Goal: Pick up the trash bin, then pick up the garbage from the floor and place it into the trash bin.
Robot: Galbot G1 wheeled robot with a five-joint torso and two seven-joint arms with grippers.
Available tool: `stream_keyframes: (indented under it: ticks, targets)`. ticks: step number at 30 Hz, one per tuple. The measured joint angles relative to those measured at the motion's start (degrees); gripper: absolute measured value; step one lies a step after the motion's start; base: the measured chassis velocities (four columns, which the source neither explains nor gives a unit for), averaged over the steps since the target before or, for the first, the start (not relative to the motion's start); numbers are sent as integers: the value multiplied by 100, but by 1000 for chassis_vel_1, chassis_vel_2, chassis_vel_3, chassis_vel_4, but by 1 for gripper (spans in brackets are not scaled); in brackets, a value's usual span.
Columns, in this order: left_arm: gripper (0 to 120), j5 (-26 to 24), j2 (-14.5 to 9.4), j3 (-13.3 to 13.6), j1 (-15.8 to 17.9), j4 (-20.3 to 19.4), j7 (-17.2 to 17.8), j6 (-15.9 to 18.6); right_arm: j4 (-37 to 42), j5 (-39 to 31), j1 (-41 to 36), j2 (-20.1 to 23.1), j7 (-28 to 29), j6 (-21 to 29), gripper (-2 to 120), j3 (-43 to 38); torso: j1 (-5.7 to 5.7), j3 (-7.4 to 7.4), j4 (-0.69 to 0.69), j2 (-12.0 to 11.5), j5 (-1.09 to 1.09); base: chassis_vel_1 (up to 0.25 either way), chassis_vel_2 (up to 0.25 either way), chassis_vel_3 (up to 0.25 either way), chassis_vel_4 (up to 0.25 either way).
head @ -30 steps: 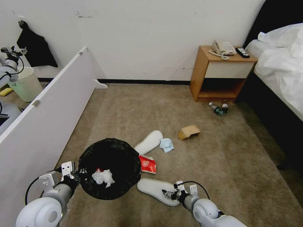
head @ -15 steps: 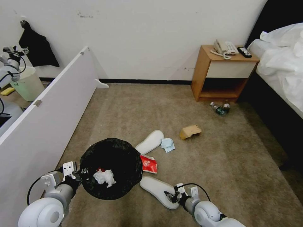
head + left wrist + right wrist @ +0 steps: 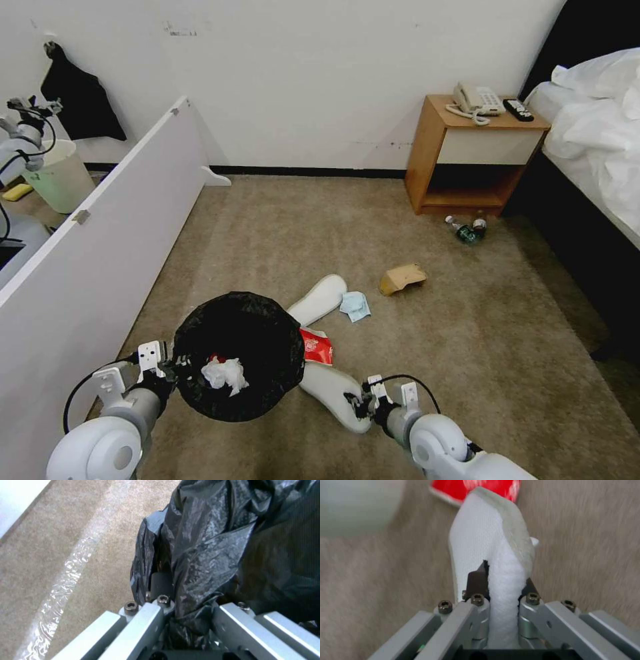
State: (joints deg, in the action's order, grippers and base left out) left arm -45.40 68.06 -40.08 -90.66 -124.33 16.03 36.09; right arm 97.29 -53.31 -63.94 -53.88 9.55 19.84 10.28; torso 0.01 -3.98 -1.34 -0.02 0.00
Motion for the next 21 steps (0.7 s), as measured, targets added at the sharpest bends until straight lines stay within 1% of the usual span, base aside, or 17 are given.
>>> stream_keyframes:
  ticks: [3, 9, 11, 12, 13, 15, 16, 17, 18, 20, 21]
  targets:
    - [0, 0, -126, 7, -2, -6, 2, 3, 399, -112, 16, 152, 75, 0, 6, -195, 0, 0, 0, 0, -1, 0, 0, 0, 0]
    - [0, 44, -235, 49, -15, 21, -4, 3, 785, -275, -5, 334, 149, -1, 6, -452, 0, 0, 0, 1, -1, 0, 0, 0, 0]
    - [0, 52, -319, 93, 14, 51, -8, 4, 1096, -418, -47, 504, 167, -2, 6, -724, 0, 0, 1, 1, 0, 0, 0, 0, 0]
    - [0, 52, -319, 93, 14, 51, -8, 4, 1096, -418, -47, 504, 167, -2, 6, -724, 0, 0, 1, 1, 0, 0, 0, 0, 0]
    - [0, 50, -365, 118, 47, 71, -8, 4, 1215, -469, -58, 580, 167, -2, 6, -836, 0, 0, -1, 1, -1, 0, 0, 0, 0]
    - [0, -30, -552, 212, 179, 167, -7, 10, 1546, -599, -60, 827, 161, -3, 6, -1181, 0, 0, -1, 1, -1, 0, 0, 0, 0]
    - [0, -30, -552, 212, 179, 167, -7, 10, 1546, -599, -60, 827, 161, -3, 6, -1181, 0, 0, -1, 1, -1, 0, 0, 0, 0]
    - [0, -71, -644, 264, 257, 235, -8, 13, 1676, -642, -59, 926, 156, 0, 6, -1314, 0, 0, 0, 1, 0, 0, 0, 0, 0]
    - [0, -71, -644, 264, 257, 235, -8, 13, 1676, -642, -59, 926, 156, 0, 6, -1314, 0, 0, 0, 1, 0, 0, 0, 0, 0]
    - [0, -169, -804, 364, 419, 394, -10, 20, 1964, -715, -82, 1162, 149, 11, 6, -1622, 0, 0, 0, 1, -1, 0, 0, 0, 0]
    - [0, -169, -804, 364, 419, 394, -10, 20, 1964, -715, -82, 1162, 149, 11, 6, -1622, 0, 0, 0, 1, -1, 0, 0, 0, 0]
